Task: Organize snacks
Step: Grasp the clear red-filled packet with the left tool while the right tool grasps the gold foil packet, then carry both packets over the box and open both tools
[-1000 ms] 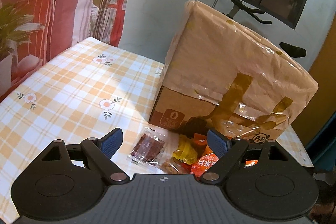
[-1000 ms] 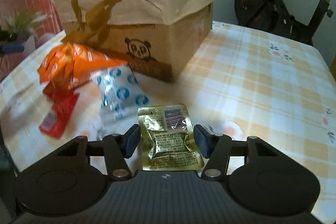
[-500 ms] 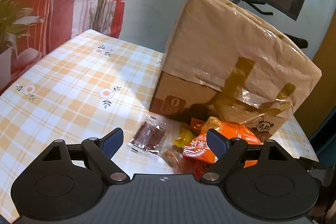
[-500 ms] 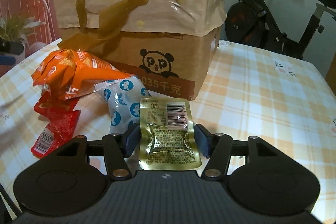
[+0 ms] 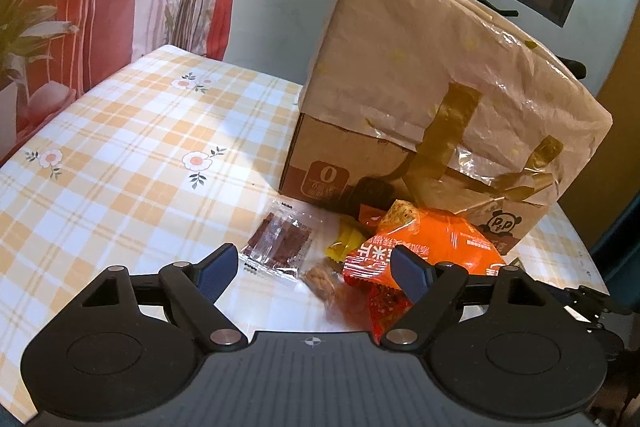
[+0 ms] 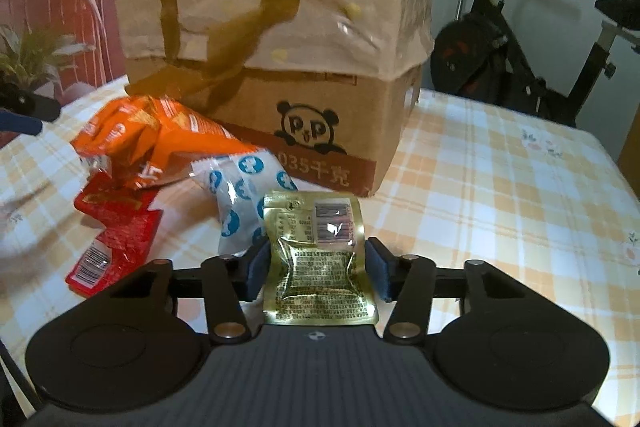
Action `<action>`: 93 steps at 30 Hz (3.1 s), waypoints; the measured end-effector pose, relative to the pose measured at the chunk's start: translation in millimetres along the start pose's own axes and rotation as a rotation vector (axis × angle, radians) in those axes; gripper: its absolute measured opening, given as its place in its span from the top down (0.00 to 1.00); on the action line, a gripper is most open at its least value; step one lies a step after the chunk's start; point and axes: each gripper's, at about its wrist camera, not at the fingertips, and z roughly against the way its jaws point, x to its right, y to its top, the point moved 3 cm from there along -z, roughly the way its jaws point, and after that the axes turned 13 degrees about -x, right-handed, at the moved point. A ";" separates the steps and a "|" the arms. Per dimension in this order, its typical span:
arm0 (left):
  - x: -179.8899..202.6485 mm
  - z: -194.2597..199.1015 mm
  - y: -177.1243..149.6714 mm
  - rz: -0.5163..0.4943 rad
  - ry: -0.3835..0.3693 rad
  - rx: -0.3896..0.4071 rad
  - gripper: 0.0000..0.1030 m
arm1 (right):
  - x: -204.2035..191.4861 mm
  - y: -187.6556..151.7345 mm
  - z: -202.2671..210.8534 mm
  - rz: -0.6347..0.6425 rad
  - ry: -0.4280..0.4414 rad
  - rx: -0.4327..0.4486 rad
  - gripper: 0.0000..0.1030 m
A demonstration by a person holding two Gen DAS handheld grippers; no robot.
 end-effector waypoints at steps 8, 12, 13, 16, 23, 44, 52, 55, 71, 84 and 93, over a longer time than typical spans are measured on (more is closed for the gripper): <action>-3.6 -5.9 -1.2 0.010 0.010 -0.019 0.23 | 8.3 -1.0 6.4 -0.048 0.007 0.035 0.50; -8.8 -9.2 0.0 0.016 0.029 -0.008 0.27 | 12.5 -1.3 7.3 -0.076 0.015 0.038 0.50; -10.0 -10.1 0.8 0.015 0.036 -0.004 0.27 | 12.6 -1.1 6.7 -0.078 0.017 0.034 0.50; -14.9 -15.9 6.6 0.006 0.051 -0.007 0.32 | 12.4 -1.1 5.6 -0.077 0.021 0.027 0.50; -19.4 -40.6 29.3 -0.105 0.078 -0.017 0.35 | 14.4 -0.4 2.9 -0.089 0.030 0.015 0.50; -4.7 -72.7 21.8 -0.268 0.123 -0.092 0.60 | 13.9 2.9 -0.2 -0.098 0.038 0.001 0.50; -9.5 -49.6 9.4 -0.209 0.111 -0.049 0.60 | 13.9 3.2 -0.6 -0.100 0.040 0.002 0.50; -9.6 -38.1 9.4 -0.179 0.095 -0.016 0.60 | 14.7 3.0 -0.7 -0.100 0.042 0.002 0.50; 4.8 14.6 42.0 -0.210 0.080 0.157 0.60 | 19.8 2.6 27.2 -0.134 0.019 0.063 0.50; 56.3 89.0 108.7 -0.277 -0.037 0.435 0.60 | 26.4 76.4 123.4 -0.143 0.052 0.401 0.50; 104.1 73.6 143.4 -0.318 -0.163 0.434 0.60 | 19.0 143.9 137.9 -0.085 0.132 0.491 0.50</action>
